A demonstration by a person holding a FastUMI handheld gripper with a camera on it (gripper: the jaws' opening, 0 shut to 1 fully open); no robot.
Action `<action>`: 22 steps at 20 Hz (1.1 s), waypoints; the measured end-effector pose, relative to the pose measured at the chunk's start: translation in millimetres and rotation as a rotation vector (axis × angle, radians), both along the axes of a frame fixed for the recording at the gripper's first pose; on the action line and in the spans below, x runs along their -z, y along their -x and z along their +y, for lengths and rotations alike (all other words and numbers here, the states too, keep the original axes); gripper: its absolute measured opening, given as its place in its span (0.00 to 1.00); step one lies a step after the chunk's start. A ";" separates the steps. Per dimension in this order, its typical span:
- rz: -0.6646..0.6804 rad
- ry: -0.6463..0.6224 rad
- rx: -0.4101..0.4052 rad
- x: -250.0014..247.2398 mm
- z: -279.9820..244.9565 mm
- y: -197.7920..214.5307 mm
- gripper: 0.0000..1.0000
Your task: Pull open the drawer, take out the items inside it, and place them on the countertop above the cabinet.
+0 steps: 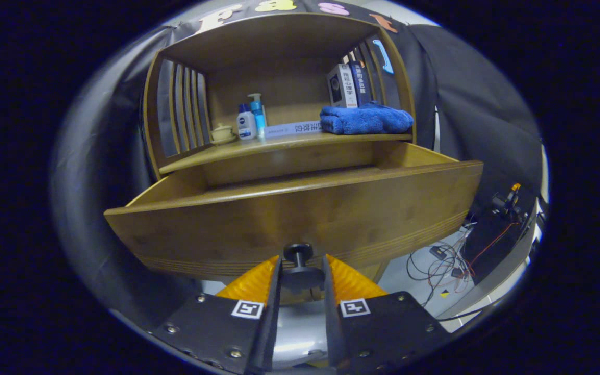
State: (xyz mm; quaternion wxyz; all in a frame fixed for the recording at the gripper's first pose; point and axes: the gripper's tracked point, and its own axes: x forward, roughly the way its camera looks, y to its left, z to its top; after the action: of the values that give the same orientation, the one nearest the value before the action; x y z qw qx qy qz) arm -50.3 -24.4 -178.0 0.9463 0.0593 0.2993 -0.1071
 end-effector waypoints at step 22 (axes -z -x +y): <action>-0.246 0.175 0.079 -55.9 -30.4 51.0 0.51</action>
State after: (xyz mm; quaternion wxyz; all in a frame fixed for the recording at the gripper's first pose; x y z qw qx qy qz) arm -101.3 -54.8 -122.1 0.9724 0.0009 0.1681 -0.1617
